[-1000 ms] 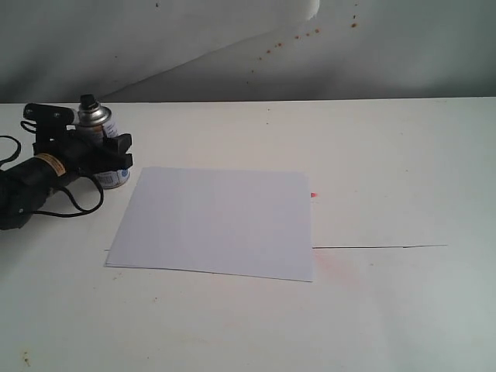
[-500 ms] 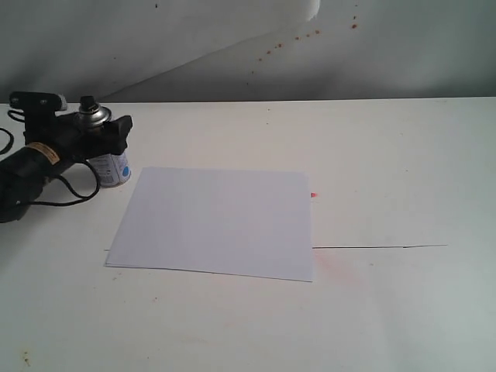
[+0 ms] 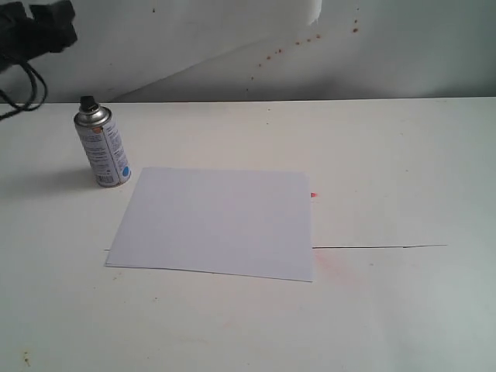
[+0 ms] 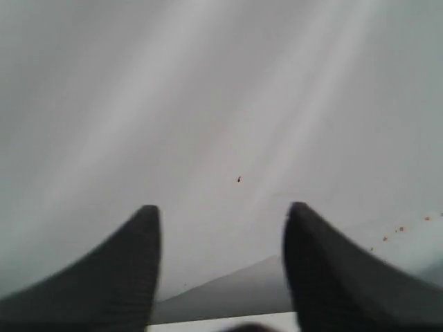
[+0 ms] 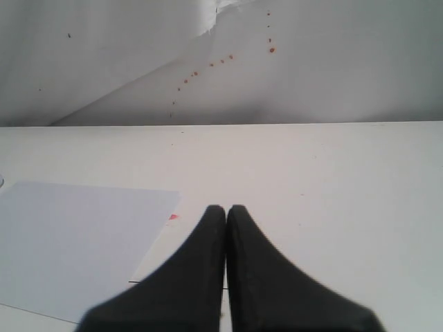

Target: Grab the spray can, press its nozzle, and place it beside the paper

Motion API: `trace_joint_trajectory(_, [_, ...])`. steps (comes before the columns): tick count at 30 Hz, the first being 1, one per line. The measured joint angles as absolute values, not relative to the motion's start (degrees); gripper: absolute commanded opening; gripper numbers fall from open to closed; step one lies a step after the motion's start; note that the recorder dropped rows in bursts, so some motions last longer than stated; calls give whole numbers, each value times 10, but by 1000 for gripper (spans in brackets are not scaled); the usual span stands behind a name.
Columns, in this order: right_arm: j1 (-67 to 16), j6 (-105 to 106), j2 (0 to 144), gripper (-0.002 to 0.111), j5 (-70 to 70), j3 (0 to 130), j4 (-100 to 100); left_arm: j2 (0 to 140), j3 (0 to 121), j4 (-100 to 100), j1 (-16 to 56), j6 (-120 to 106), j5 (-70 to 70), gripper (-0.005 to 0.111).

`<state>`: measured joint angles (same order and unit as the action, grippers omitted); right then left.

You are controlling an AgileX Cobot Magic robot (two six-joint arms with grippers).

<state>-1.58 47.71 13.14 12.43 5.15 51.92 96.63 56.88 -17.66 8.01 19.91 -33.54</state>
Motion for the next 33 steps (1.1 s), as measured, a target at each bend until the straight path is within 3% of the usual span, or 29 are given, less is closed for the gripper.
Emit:
trace_joint_trajectory(1, [-16, 477, 131, 0, 124, 51, 519, 938, 569, -177, 80, 201, -297, 1])
trace_joint_trajectory(6, [-16, 477, 131, 0, 124, 51, 519, 803, 564, -177, 80, 204, -90, 0])
trace_joint_trajectory(18, [-16, 477, 131, 0, 124, 51, 519, 636, 461, -175, 80, 292, -87, 0])
trace_joint_trajectory(33, [-16, 477, 131, 0, 124, 51, 519, 597, 456, -177, 80, 292, -82, 0])
